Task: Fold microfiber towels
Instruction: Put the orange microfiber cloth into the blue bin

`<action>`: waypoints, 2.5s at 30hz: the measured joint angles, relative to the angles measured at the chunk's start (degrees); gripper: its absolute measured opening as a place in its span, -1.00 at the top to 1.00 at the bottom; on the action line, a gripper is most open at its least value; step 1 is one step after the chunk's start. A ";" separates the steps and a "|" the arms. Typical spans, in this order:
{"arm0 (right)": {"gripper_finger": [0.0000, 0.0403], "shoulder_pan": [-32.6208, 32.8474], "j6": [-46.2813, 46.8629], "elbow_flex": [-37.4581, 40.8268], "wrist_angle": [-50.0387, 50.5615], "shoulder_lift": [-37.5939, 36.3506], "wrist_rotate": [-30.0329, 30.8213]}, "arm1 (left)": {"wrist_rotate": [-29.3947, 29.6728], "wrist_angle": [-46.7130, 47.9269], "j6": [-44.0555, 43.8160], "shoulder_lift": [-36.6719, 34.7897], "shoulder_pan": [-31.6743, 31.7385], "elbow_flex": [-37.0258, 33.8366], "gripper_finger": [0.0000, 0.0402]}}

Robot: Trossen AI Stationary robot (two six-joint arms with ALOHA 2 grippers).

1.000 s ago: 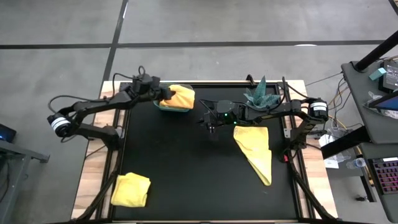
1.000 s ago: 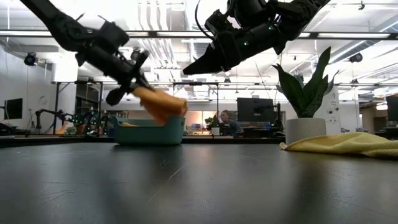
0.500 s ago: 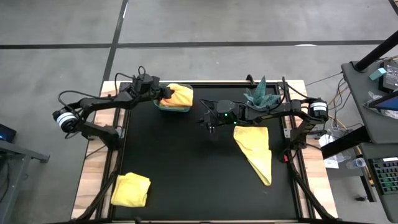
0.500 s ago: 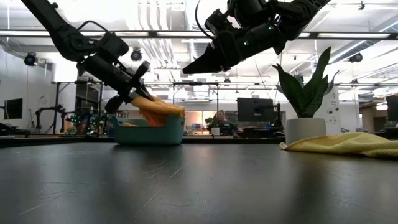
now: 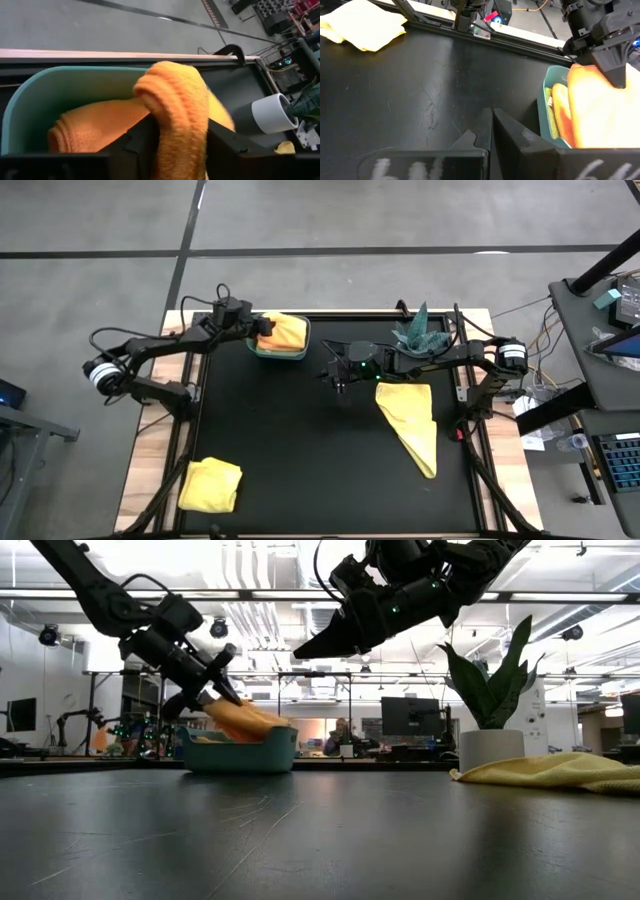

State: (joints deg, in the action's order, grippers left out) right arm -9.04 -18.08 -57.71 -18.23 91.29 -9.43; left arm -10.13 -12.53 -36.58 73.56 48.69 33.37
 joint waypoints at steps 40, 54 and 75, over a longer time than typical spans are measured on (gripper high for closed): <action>0.96 -0.11 0.03 -0.02 1.39 0.00 4.88 | 0.47 5.90 34.90 -8.84 -4.32 0.87 0.35; 0.96 -10.86 -1.56 -23.93 17.23 15.33 6.51 | 3.84 12.92 56.02 -3.41 -3.67 3.41 0.99; 0.96 -17.22 -5.54 -65.13 45.21 40.35 -1.59 | -0.47 24.01 73.49 5.49 -0.28 10.23 1.00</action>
State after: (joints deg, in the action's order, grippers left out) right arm -26.26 -23.62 -122.84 26.97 131.63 -11.02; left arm -10.61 11.48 36.91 79.06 48.40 43.59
